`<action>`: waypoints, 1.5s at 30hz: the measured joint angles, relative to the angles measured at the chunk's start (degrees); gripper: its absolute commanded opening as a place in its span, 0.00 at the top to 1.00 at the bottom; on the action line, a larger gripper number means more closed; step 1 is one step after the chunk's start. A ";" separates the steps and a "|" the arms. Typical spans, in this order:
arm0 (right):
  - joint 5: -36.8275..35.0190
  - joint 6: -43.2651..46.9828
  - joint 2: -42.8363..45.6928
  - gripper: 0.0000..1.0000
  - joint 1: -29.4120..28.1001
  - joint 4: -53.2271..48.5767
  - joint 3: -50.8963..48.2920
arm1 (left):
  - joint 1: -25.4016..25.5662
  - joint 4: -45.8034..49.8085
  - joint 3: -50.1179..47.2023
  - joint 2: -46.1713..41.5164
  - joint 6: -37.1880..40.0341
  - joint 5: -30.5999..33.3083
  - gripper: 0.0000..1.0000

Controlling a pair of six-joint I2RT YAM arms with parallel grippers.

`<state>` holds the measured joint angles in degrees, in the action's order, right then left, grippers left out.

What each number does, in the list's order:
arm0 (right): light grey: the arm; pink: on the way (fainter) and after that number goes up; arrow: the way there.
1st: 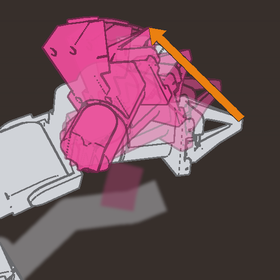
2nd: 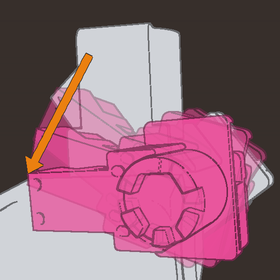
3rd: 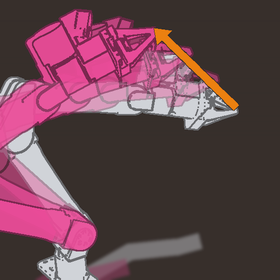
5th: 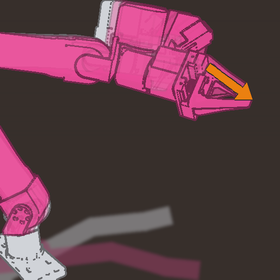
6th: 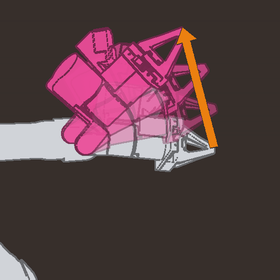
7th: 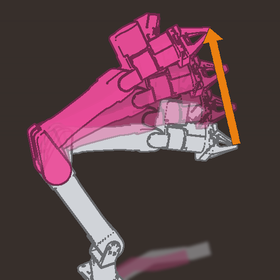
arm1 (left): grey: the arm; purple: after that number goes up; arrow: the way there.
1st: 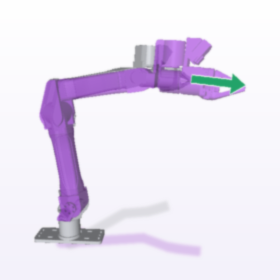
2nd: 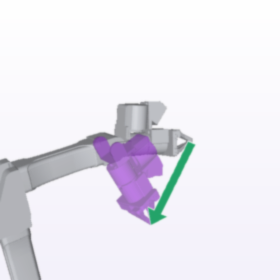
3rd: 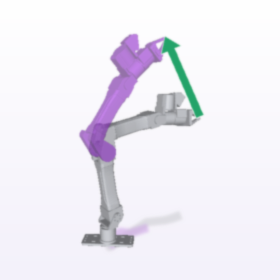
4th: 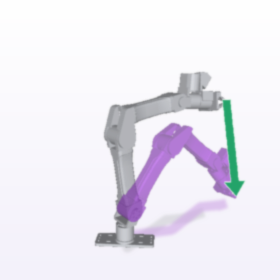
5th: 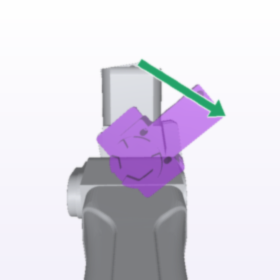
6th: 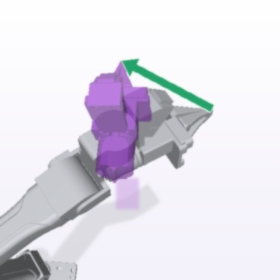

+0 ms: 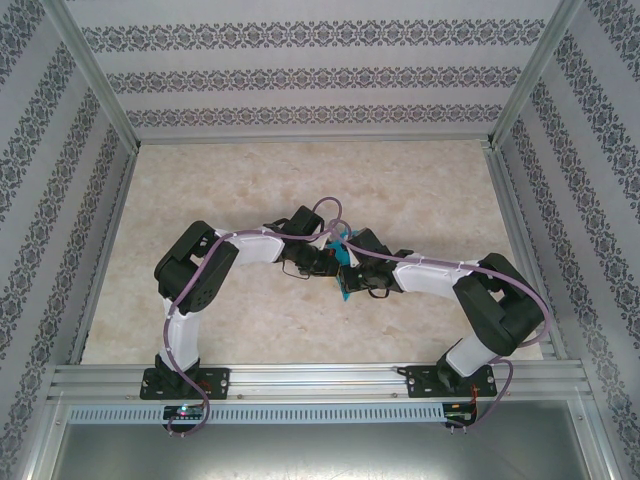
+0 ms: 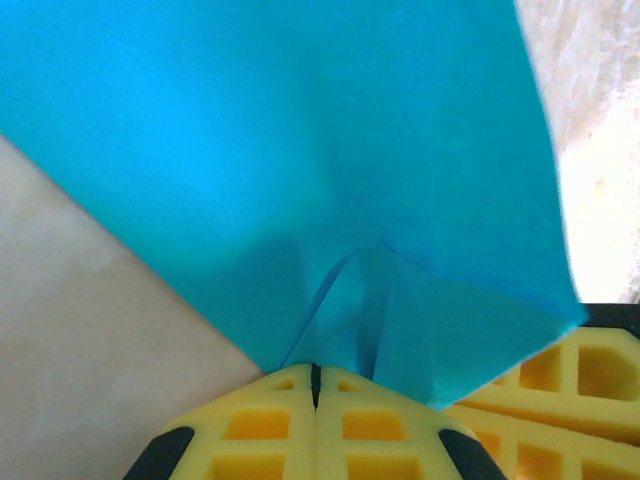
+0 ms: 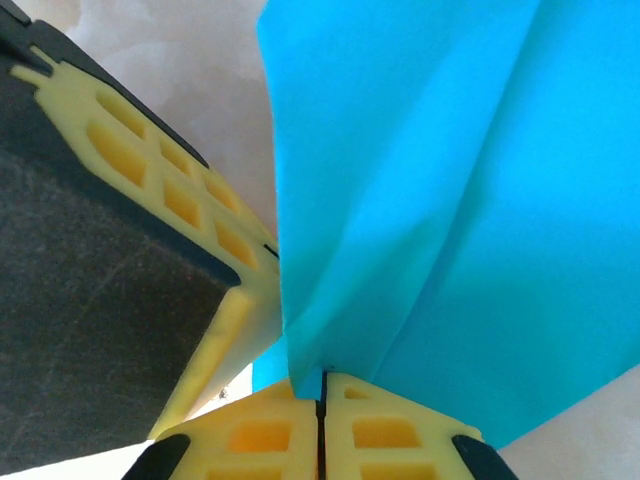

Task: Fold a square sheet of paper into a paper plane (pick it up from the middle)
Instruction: Fourth fold the wing at the center of the table.

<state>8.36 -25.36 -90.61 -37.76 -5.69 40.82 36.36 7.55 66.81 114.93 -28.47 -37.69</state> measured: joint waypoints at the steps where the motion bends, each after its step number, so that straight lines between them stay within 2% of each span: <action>1: 0.04 0.02 0.00 0.88 0.00 0.39 -0.20 | -0.02 0.00 0.00 0.00 0.00 -0.02 0.99; 11: 0.04 0.09 -0.20 0.81 0.02 2.78 -1.09 | -0.87 0.26 -0.02 0.00 -0.02 -1.09 0.97; 17: 0.28 0.28 -0.52 0.80 0.00 4.24 -1.36 | -1.70 1.27 0.31 -0.02 -0.09 -1.27 0.86; 22: 0.85 0.92 -1.14 0.79 0.00 5.77 -1.36 | -3.10 2.45 2.29 -0.20 -0.61 -1.31 0.73; 29: 1.14 1.57 -1.44 0.79 0.02 6.51 -1.36 | -4.22 3.80 4.52 -3.15 -0.68 -0.61 0.62; 36: 1.16 1.60 -1.49 0.79 0.00 6.75 -1.36 | -4.57 7.13 6.08 -3.17 -0.66 0.02 0.60; 45: 1.20 1.57 -1.49 0.79 0.00 6.75 -1.36 | -4.61 8.74 8.74 -0.31 -0.68 -1.09 0.65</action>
<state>9.56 -23.79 -92.09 -37.76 1.06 39.46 31.75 16.29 75.55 114.63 -29.15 -38.79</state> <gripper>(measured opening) 0.212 0.351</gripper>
